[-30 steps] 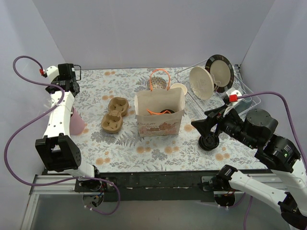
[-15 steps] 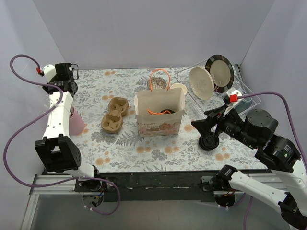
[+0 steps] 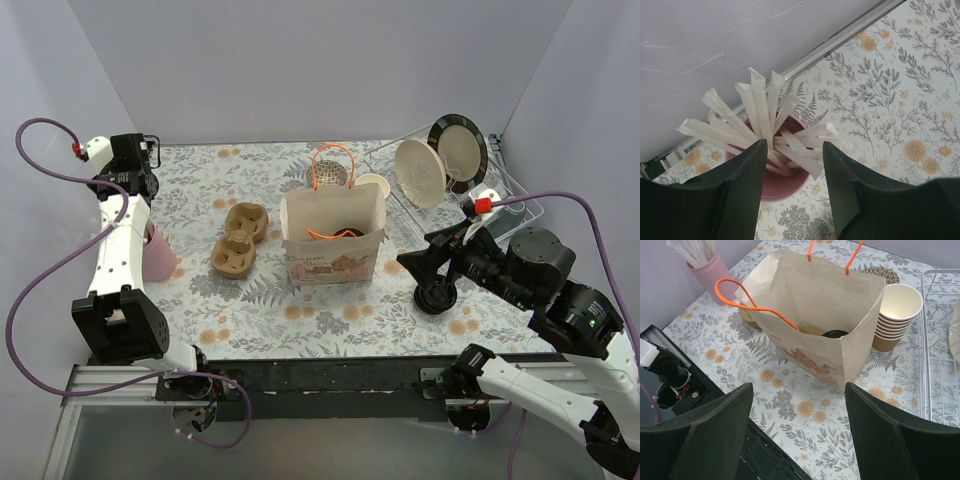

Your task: Pack the takeout coffee

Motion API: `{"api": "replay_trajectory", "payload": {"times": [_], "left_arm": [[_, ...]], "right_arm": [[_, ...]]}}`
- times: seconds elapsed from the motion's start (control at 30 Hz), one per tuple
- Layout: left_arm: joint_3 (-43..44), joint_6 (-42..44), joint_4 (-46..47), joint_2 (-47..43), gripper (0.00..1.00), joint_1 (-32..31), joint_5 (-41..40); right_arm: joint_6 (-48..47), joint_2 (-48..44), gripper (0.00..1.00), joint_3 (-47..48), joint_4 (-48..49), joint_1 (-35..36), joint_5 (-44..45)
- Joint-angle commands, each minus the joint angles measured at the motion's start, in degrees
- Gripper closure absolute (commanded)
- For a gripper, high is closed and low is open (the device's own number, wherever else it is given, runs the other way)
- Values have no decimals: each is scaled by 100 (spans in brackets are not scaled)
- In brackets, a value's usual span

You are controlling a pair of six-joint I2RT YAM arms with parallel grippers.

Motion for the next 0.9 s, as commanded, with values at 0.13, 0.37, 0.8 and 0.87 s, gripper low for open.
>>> {"api": "replay_trajectory", "payload": {"times": [0.13, 0.37, 0.8, 0.87], "left_arm": [[-152, 21, -180, -339, 54, 26, -150], [-100, -40, -109, -233, 70, 18, -89], [1007, 417, -846, -145, 100, 26, -423], [1244, 312, -1048, -242, 100, 18, -414]], "right_arm": [[-5, -22, 18, 30, 261, -22, -39], [-23, -48, 18, 47, 217, -14, -3], [-163, 180, 18, 529, 77, -22, -38], [-199, 259, 18, 671, -28, -22, -47]]}}
